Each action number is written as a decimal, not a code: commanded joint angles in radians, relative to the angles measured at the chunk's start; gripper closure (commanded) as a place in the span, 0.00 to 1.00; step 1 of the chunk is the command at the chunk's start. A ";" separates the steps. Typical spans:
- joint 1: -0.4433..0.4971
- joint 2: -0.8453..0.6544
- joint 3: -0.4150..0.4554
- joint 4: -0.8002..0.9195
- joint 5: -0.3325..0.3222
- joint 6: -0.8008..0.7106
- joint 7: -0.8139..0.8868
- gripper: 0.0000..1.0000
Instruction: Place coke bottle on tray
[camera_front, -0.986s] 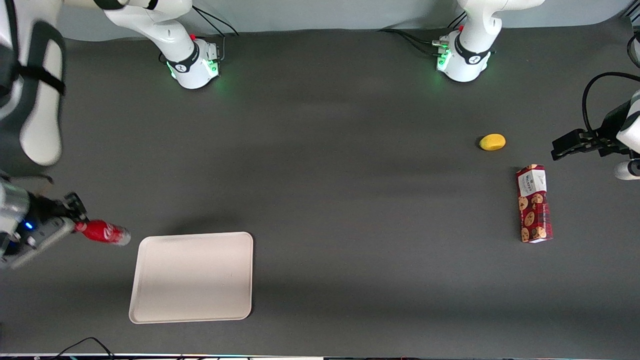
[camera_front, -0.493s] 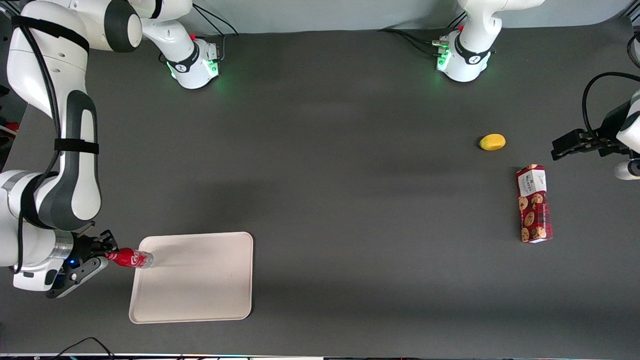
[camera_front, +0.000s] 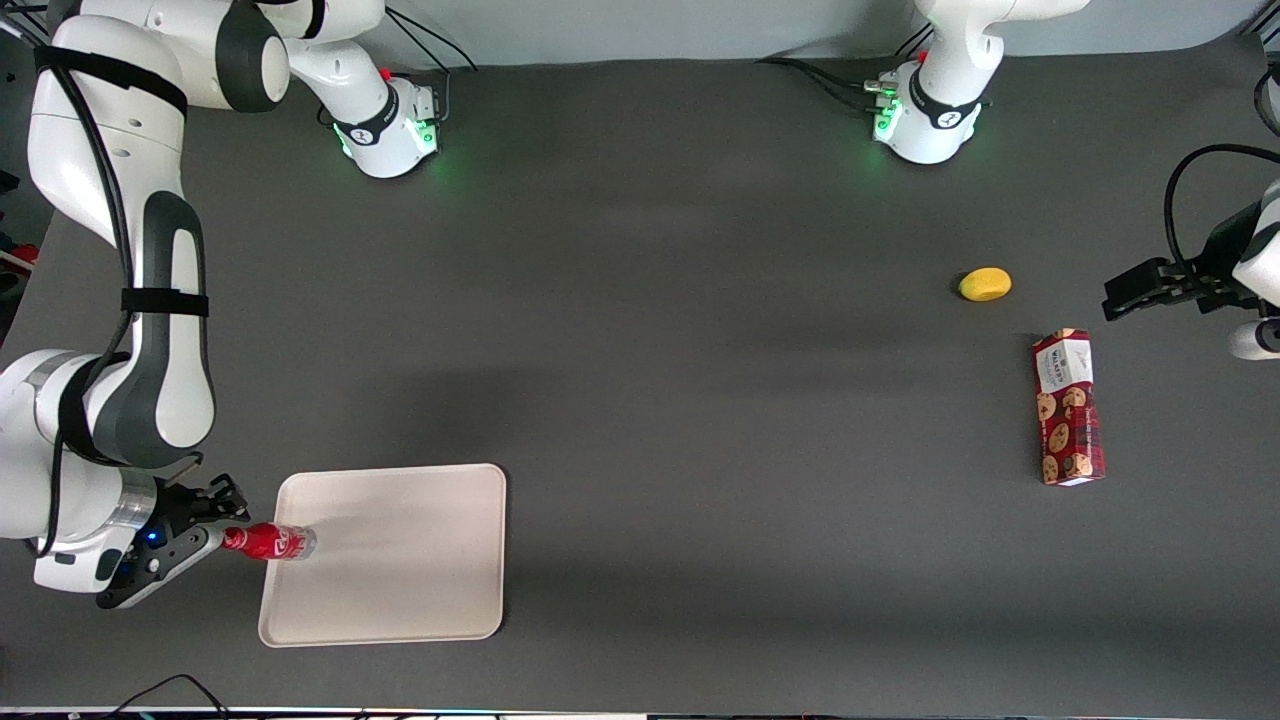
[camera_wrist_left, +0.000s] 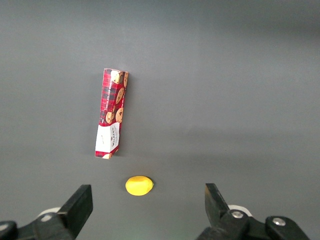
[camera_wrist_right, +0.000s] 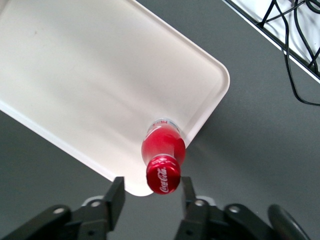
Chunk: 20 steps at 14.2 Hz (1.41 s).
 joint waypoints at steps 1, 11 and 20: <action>0.003 0.016 -0.008 0.037 0.029 -0.003 0.006 0.22; 0.020 -0.433 0.161 0.010 -0.182 -0.553 0.519 0.00; 0.014 -0.983 0.313 -0.582 -0.242 -0.491 0.827 0.00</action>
